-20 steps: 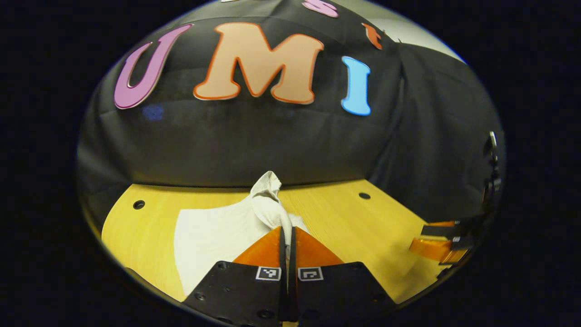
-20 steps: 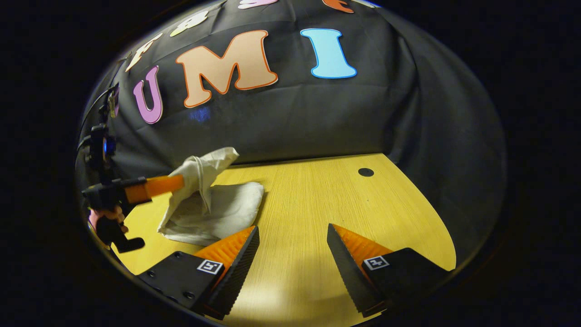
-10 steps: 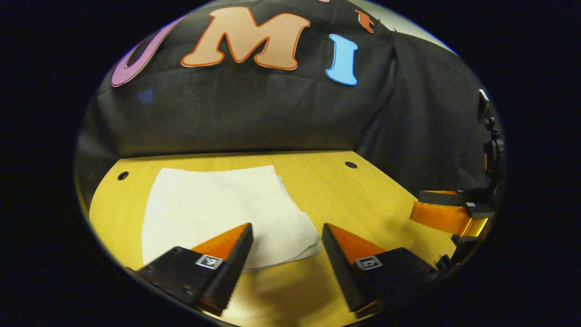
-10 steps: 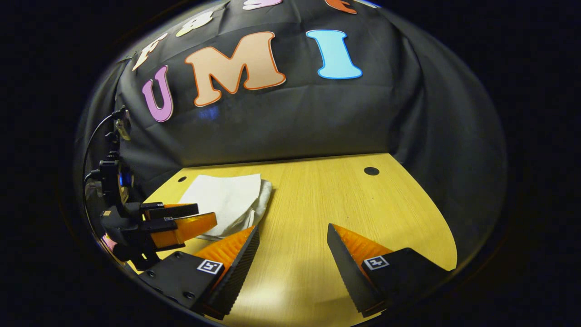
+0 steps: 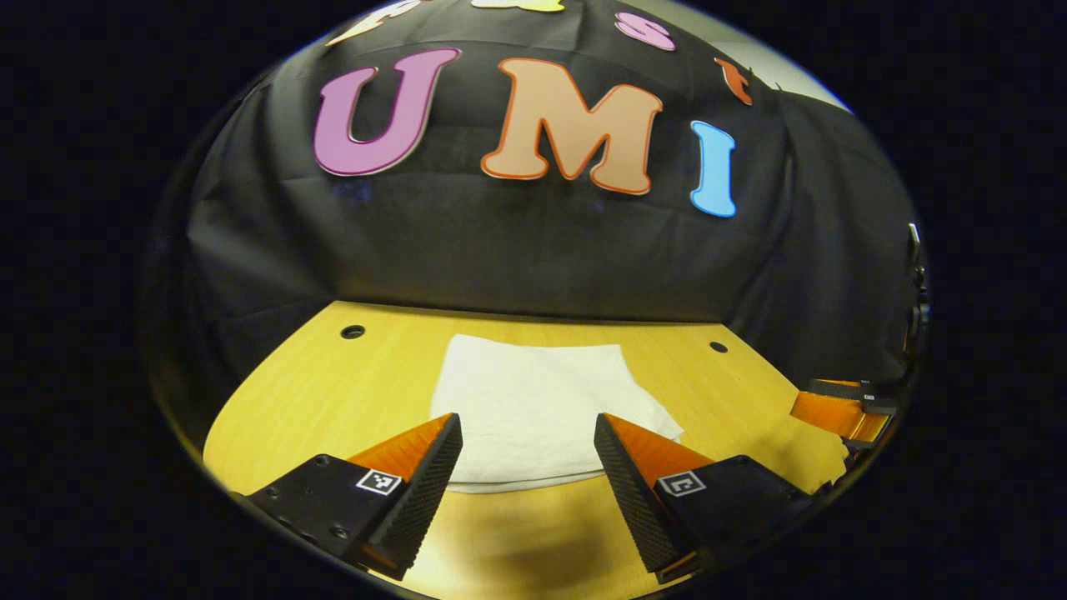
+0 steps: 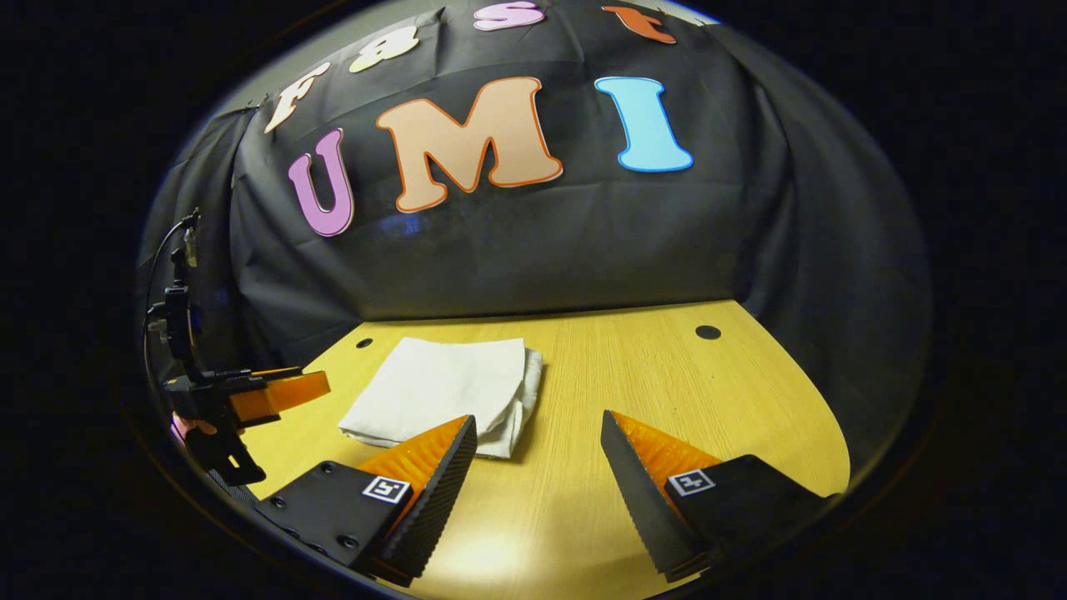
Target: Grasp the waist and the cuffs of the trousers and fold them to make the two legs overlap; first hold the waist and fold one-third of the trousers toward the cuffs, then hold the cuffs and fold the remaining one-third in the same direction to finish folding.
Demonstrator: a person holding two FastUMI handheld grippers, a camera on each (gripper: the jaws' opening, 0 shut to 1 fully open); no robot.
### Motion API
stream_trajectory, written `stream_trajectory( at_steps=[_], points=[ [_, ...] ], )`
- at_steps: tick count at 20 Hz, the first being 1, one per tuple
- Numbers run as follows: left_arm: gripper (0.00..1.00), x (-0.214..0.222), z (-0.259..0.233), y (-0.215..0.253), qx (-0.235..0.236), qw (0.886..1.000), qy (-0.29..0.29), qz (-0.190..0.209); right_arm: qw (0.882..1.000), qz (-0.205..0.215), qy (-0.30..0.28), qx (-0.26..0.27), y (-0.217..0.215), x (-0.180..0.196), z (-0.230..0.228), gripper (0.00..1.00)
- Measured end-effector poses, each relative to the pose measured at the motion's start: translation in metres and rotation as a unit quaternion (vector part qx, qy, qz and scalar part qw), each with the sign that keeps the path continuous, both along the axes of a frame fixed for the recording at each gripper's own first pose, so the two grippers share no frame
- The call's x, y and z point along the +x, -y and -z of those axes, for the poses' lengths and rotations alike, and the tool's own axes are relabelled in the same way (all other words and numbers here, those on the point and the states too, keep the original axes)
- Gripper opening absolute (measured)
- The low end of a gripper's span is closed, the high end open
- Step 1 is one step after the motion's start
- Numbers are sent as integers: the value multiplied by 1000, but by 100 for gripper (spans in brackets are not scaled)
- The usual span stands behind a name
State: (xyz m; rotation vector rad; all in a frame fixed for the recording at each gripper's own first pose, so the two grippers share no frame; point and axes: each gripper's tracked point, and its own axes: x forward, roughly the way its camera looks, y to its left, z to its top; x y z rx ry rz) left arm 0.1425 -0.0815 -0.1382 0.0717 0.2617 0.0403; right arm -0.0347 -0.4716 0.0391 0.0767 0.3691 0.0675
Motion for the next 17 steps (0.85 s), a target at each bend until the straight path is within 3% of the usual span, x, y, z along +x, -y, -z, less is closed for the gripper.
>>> stream_trajectory(
  at_steps=[5,6,8,17],
  points=[
    [95,-31,-21,-49,-7,1000,15,-25,1000,18,23,-9,-21,-10,-16,96],
    [95,-39,-22,-57,-6,999,14,-30,999,22,27,-7,-24,-12,-20,92],
    [95,-47,-23,-70,-7,999,13,-37,999,26,36,-3,-34,-18,-28,96],
    [95,-68,-25,-86,-24,999,15,-37,998,42,41,-1,-53,-46,-34,96]
  ],
)
